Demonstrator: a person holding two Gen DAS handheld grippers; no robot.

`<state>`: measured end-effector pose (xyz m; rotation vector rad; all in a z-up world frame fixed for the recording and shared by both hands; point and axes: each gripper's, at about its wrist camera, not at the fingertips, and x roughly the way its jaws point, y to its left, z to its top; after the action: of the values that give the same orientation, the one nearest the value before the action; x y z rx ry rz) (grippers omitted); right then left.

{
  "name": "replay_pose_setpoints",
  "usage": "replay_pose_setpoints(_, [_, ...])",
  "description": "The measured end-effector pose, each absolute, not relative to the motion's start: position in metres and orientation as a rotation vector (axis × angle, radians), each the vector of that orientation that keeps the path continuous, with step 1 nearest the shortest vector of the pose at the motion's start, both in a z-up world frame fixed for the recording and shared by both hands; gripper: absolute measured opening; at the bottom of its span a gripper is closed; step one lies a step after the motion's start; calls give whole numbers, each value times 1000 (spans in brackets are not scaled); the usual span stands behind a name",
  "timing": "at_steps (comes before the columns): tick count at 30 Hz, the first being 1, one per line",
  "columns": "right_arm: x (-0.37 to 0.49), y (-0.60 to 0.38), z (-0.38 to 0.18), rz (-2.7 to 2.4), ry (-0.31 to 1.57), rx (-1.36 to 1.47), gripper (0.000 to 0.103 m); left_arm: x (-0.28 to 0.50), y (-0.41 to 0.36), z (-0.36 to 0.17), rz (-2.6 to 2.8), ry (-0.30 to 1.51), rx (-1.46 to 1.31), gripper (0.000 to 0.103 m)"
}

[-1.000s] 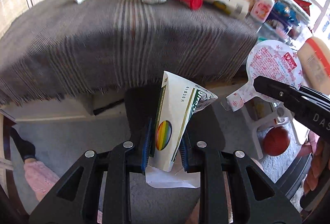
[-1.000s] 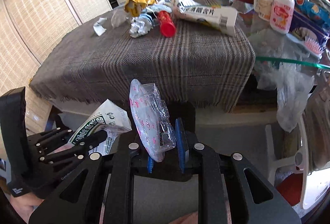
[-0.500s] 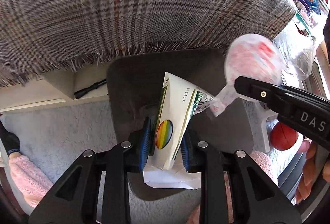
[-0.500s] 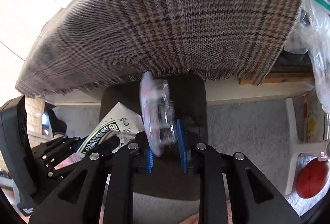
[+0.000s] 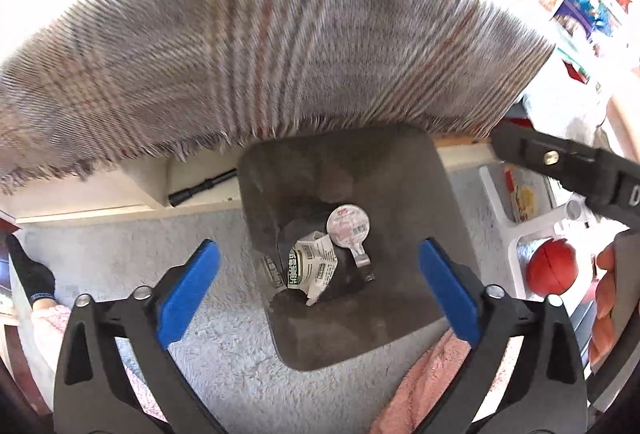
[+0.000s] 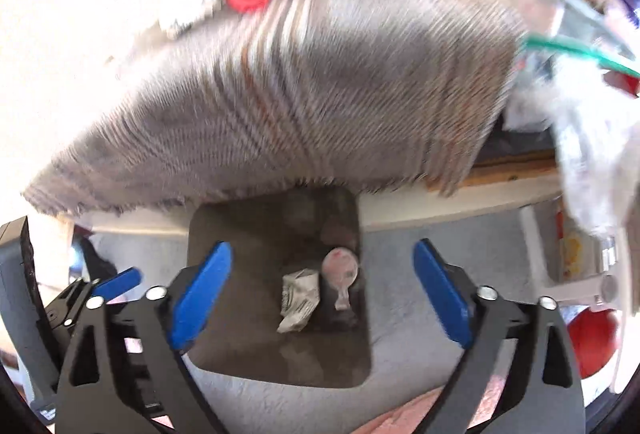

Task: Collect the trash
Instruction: 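Carry both items over the floor bin and open both grippers to drop them, then raise both open grippers back over the table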

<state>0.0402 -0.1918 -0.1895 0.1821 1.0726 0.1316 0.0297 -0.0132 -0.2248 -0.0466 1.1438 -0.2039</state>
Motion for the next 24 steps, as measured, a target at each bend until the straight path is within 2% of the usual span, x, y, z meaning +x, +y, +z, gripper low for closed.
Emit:
replay_pose_setpoints(13, [20, -226, -111, 93, 934, 188, 98, 13, -10, -150, -180, 1013, -56, 95])
replay_pose_setpoints(24, [62, -240, -71, 74, 877, 140, 98, 65, -1, -97, -149, 952, -55, 95])
